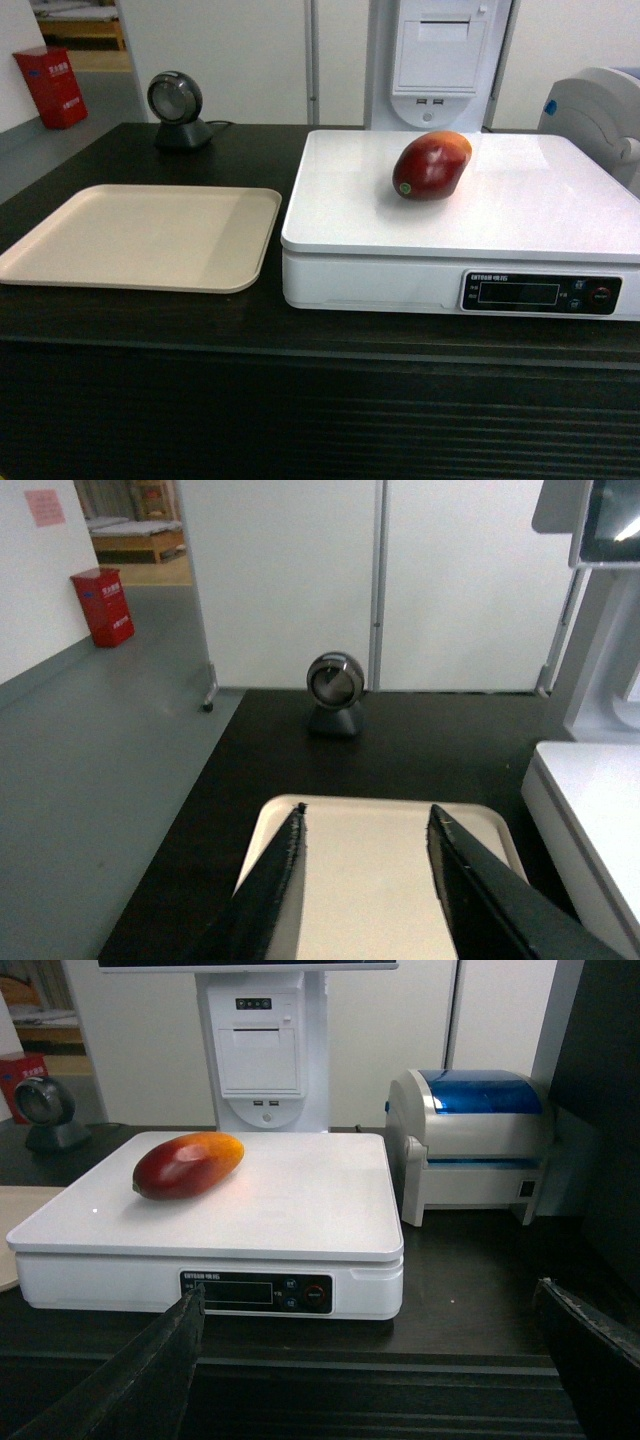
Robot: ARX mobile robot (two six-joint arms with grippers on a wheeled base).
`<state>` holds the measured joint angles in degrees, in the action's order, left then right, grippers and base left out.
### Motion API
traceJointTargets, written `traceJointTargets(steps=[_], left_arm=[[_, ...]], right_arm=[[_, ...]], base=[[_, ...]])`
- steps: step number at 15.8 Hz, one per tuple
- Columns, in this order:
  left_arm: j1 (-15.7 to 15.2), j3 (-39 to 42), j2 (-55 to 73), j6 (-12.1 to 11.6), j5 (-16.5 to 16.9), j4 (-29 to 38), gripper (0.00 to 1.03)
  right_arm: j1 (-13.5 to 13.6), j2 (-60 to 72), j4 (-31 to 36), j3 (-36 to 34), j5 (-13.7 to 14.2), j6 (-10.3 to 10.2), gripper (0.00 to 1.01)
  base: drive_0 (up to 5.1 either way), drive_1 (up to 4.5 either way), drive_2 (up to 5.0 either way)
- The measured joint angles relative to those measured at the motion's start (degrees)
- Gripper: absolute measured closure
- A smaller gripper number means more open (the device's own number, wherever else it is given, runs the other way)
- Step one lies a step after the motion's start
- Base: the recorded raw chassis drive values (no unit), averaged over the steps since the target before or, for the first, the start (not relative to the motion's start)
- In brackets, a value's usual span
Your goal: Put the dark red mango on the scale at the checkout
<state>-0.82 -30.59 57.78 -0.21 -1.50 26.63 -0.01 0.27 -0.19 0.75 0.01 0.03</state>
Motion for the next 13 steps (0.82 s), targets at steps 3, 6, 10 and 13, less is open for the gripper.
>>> traceJointTargets(steps=[3,6,10,13], left_arm=[[0.66,6.23,-5.75,0.0,1.11,1.33,0.81],[1.07,12.57,-10.23,0.07,1.55,3.19,1.01],[0.83,19.89,-17.11,0.13,1.49,3.43,1.01],[0.83,26.56,-28.72,0.13,1.49,-1.97,1.01]], right_arm=[[0.0,0.0,0.0,0.0,-0.02,0.0,0.03],[0.0,0.0,-0.02,0.0,0.02,0.0,0.03],[0.0,0.0,-0.02,0.0,0.0,0.0,0.03],[0.0,0.0,0.0,0.0,0.0,0.0,0.03]], base=[[0.0,0.0,0.0],[0.0,0.0,0.0],[0.0,0.0,0.0],[0.0,0.0,0.0]])
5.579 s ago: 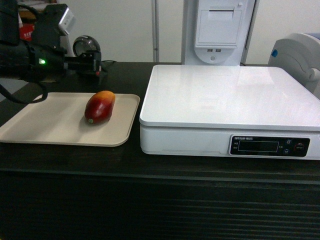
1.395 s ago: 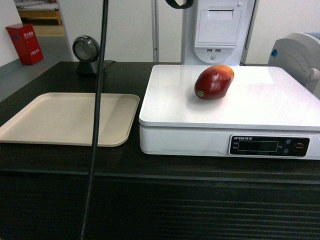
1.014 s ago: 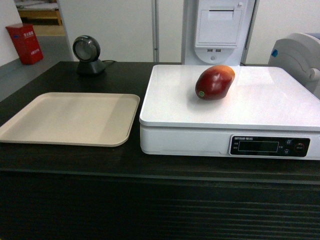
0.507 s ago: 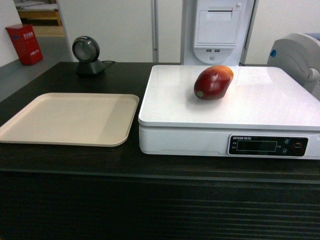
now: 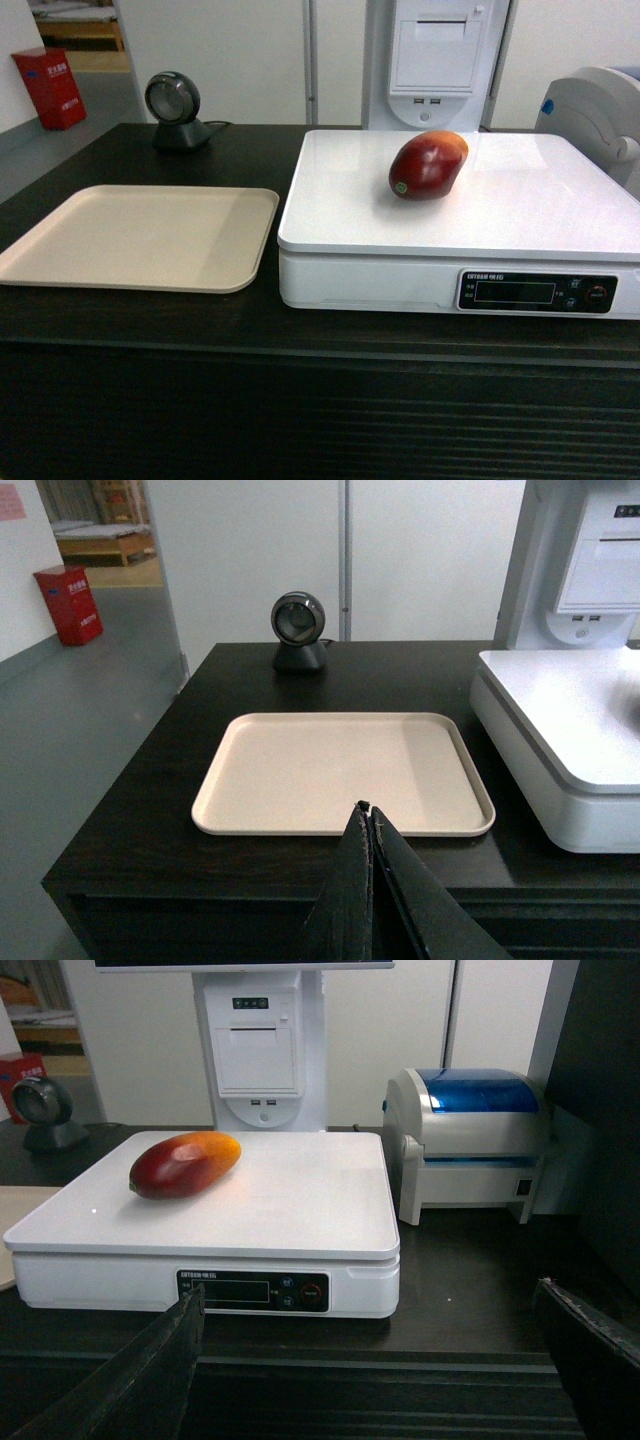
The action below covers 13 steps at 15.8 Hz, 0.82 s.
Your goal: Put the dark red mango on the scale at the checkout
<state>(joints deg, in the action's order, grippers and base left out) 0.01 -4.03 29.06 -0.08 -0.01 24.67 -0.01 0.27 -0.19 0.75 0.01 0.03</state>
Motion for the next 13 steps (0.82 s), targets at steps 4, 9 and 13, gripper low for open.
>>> traceJointTargets(steps=[4,9,13], left_arm=[[0.0,1.31,-4.96,0.0,0.0,-3.41,1.01],[0.0,1.73,-6.78,0.0,0.0,-4.72,1.01],[0.0,3.48,-11.32,0.02,0.0,-6.86,1.01]], right_arm=[[0.0,0.0,-0.02,0.0,0.0,0.0,0.03],[0.0,0.0,-0.02,0.0,0.0,0.0,0.03],[0.0,0.0,-0.04,0.0,0.0,0.0,0.03]], base=[[0.0,0.0,0.0],[0.0,0.0,0.0],[0.0,0.0,0.0]])
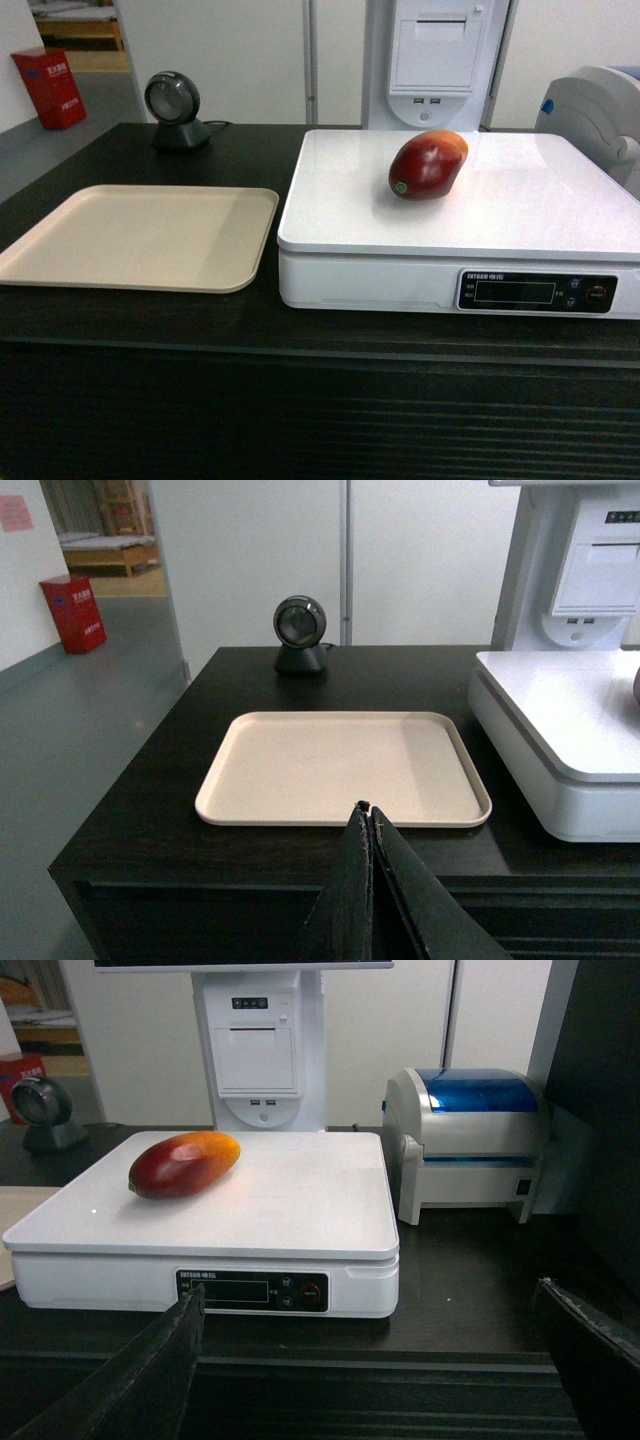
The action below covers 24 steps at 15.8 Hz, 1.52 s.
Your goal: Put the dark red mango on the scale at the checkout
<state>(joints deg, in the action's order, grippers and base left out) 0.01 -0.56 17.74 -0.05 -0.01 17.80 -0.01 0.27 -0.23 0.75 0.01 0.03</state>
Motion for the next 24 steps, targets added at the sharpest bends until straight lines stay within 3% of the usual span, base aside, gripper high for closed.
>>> traceJointTargets(steps=[7,9,14,20,21,24], left_arm=[[0.0,0.0,-7.56,0.0,0.0,-7.65,1.01],[0.0,-0.04,-15.47,0.0,0.0,-18.47,1.01],[0.0,-0.04,-17.18,0.07,-0.02,-18.01,0.99],[0.0,-0.04,-17.18,0.04,0.0,-18.01,0.1],[0.0,-0.04,-17.18,0.02,0.0,-18.01,0.04],[0.0,-0.04,-17.18,0.04,0.0,-18.01,0.05]], right_arm=[[0.0,0.0,0.02,0.0,0.0,0.0,0.03],[0.0,0.0,0.02,0.0,0.02,-0.02,0.03],[0.0,0.0,0.02,0.0,0.0,0.0,0.03],[0.0,0.0,0.02,0.0,0.0,0.0,0.03],[0.0,0.0,0.02,0.0,0.0,0.0,0.03],[0.0,0.0,0.0,0.0,0.0,0.0,0.03]], base=[[0.0,0.0,0.0],[0.0,0.0,0.0],[0.0,0.0,0.0],[0.0,0.0,0.0],[0.0,0.0,0.0],[0.0,0.0,0.0]])
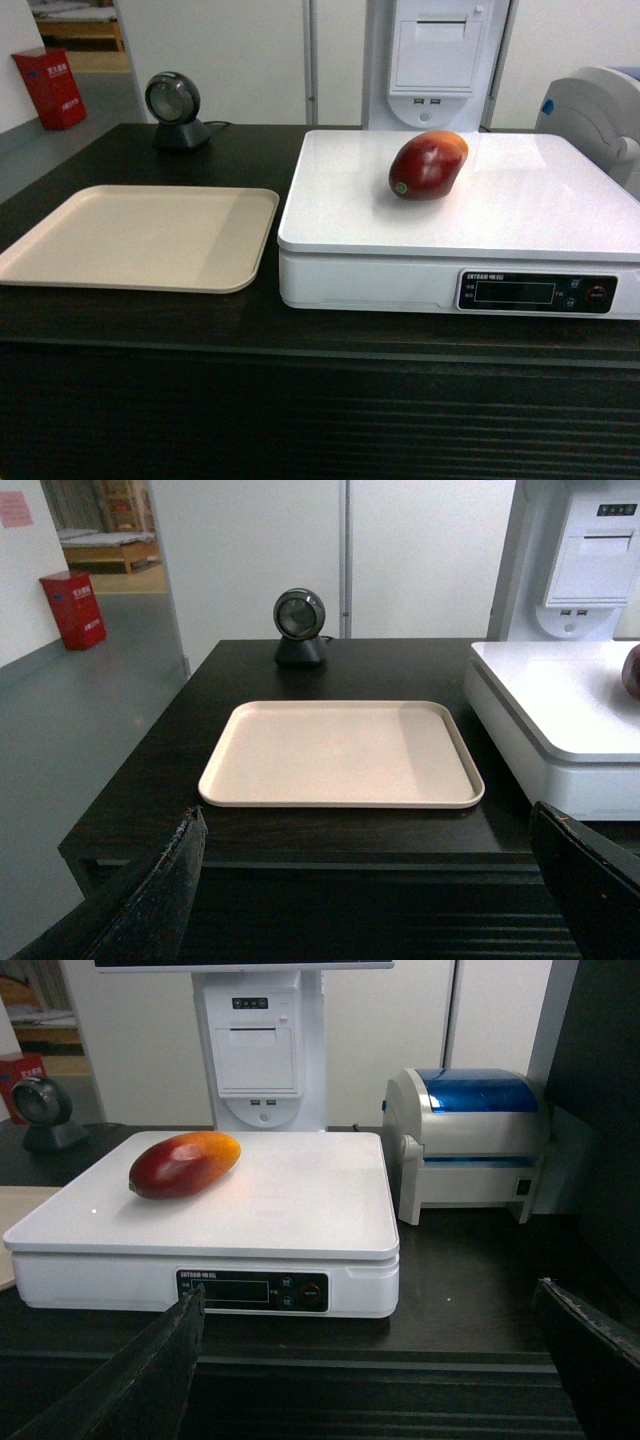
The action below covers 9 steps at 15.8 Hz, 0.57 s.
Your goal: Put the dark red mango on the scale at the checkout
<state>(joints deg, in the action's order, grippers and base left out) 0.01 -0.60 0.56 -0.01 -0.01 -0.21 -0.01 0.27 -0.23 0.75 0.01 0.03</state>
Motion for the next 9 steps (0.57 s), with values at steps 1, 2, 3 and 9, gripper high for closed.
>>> traceJointTargets(steps=[1,2,3,9], left_arm=[[0.0,0.0,0.0,0.0,0.0,0.0,0.05],[0.0,0.0,0.0,0.0,0.0,0.0,0.05],[0.0,0.0,0.0,0.0,0.0,0.0,0.05],[0.0,0.0,0.0,0.0,0.0,0.0,0.05]], right_arm=[[0.0,0.0,0.02,0.0,0.0,0.0,0.03],[0.0,0.0,0.02,0.0,0.0,0.0,0.03],[0.0,0.0,0.02,0.0,0.0,0.0,0.03],[0.0,0.0,0.02,0.0,0.0,0.0,0.03]], base=[[0.0,0.0,0.0],[0.0,0.0,0.0],[0.0,0.0,0.0],[0.0,0.0,0.0]])
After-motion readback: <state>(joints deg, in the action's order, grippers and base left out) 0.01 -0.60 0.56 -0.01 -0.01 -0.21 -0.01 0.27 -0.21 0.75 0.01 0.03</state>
